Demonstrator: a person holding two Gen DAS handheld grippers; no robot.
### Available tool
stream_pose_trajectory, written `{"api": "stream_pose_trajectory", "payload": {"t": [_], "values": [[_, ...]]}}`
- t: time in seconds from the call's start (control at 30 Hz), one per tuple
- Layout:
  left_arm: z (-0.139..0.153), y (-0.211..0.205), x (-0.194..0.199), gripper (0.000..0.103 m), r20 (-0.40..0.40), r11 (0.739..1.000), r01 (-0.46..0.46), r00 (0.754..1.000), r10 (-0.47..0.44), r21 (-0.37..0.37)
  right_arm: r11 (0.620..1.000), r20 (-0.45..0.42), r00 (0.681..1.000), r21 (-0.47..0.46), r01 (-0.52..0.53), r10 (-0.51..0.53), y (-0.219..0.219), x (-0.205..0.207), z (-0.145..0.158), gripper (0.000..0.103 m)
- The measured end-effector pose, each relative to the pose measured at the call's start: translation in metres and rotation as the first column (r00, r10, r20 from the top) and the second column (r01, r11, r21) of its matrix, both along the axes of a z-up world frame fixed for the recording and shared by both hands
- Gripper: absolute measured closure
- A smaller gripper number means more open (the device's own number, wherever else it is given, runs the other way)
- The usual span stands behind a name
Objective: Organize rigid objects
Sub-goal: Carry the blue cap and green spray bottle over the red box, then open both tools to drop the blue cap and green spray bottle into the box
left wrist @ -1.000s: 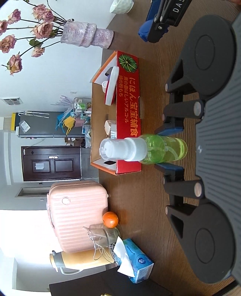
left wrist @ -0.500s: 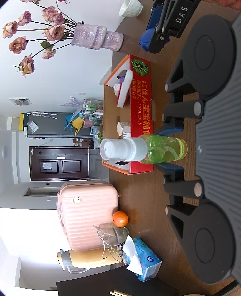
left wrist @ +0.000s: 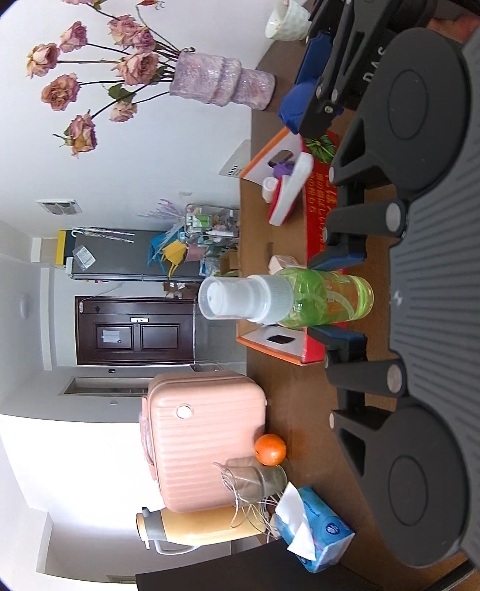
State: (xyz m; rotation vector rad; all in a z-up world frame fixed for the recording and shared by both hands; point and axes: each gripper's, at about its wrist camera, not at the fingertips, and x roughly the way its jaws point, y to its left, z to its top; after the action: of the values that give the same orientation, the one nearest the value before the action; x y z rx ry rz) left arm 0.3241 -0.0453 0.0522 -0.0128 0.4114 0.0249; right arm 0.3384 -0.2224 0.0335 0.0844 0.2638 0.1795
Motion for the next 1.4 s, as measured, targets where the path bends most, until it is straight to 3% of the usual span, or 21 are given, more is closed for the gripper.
{"api": "stream_pose_trajectory", "payload": {"t": [0.5,1.4], "values": [[0.006,0.0,0.042,0.071,0.006,0.998,-0.039,0.999,0.039,-0.043,1.0,0.037,0.999,0.011,0.008,-0.008,0.005,0.043,0.011,0.052],[-0.006,-0.002,0.118,0.071,-0.031,0.996,-0.07,0.997,0.069,-0.059,1.0,-0.023,1.0,-0.008,0.019,-0.019,0.003,0.114,0.002,0.052]]}}
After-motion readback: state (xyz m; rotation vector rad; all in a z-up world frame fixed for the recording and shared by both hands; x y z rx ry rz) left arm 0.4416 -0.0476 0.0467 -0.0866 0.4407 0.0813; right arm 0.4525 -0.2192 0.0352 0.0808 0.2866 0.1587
